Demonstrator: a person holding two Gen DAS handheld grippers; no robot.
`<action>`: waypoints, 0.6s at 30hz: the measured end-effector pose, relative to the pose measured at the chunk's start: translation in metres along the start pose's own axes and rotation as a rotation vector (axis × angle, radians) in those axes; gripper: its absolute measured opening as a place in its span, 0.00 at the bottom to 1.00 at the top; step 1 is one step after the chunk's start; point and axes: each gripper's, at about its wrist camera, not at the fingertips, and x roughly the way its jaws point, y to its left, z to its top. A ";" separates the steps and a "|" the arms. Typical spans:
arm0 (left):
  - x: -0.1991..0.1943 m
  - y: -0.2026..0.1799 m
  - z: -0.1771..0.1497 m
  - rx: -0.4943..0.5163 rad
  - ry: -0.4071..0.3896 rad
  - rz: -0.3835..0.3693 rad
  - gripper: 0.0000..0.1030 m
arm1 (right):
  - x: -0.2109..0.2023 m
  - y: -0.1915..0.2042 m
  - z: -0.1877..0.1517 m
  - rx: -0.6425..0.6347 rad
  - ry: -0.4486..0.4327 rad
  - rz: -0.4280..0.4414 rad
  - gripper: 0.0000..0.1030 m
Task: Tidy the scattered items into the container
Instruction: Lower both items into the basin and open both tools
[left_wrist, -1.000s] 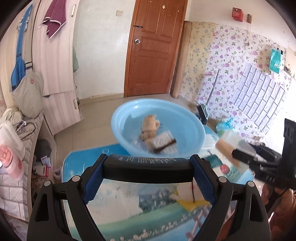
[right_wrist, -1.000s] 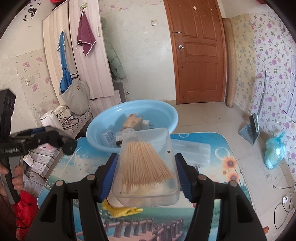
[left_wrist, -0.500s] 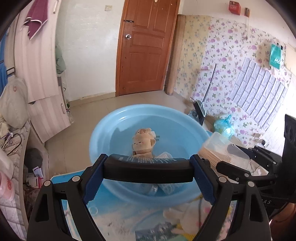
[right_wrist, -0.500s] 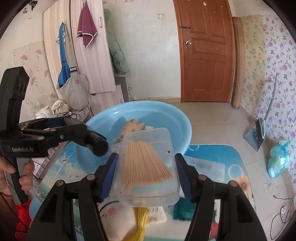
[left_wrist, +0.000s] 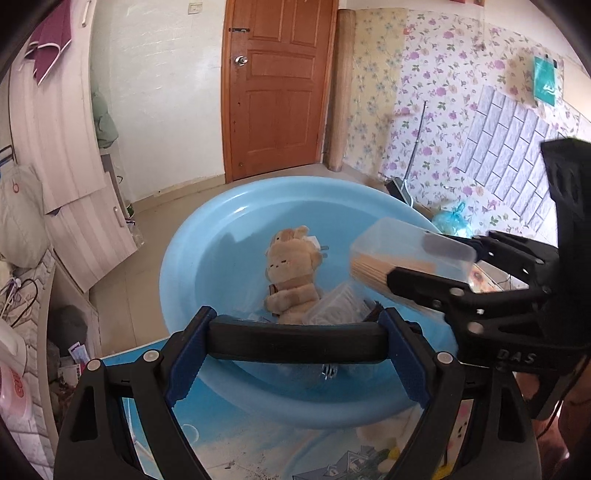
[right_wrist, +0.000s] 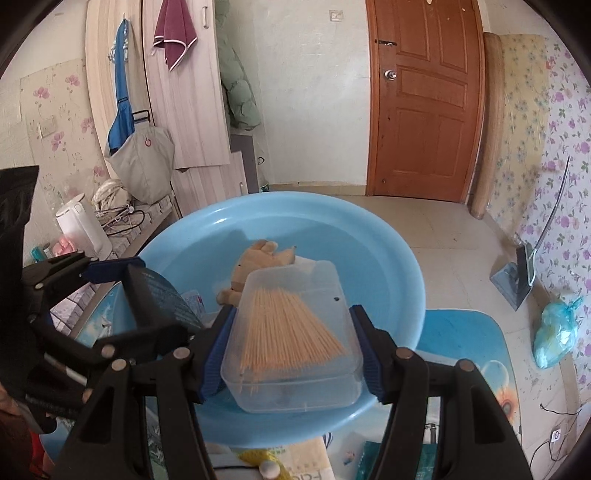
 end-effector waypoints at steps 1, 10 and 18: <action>0.000 -0.001 -0.001 0.003 0.001 -0.007 0.86 | 0.000 0.001 0.000 -0.002 0.002 -0.006 0.61; -0.013 -0.005 -0.010 -0.006 -0.019 -0.020 0.86 | -0.008 0.003 -0.009 0.016 0.021 -0.004 0.69; -0.025 -0.011 -0.021 -0.024 -0.019 -0.011 0.87 | -0.026 0.005 -0.012 0.025 0.006 0.006 0.69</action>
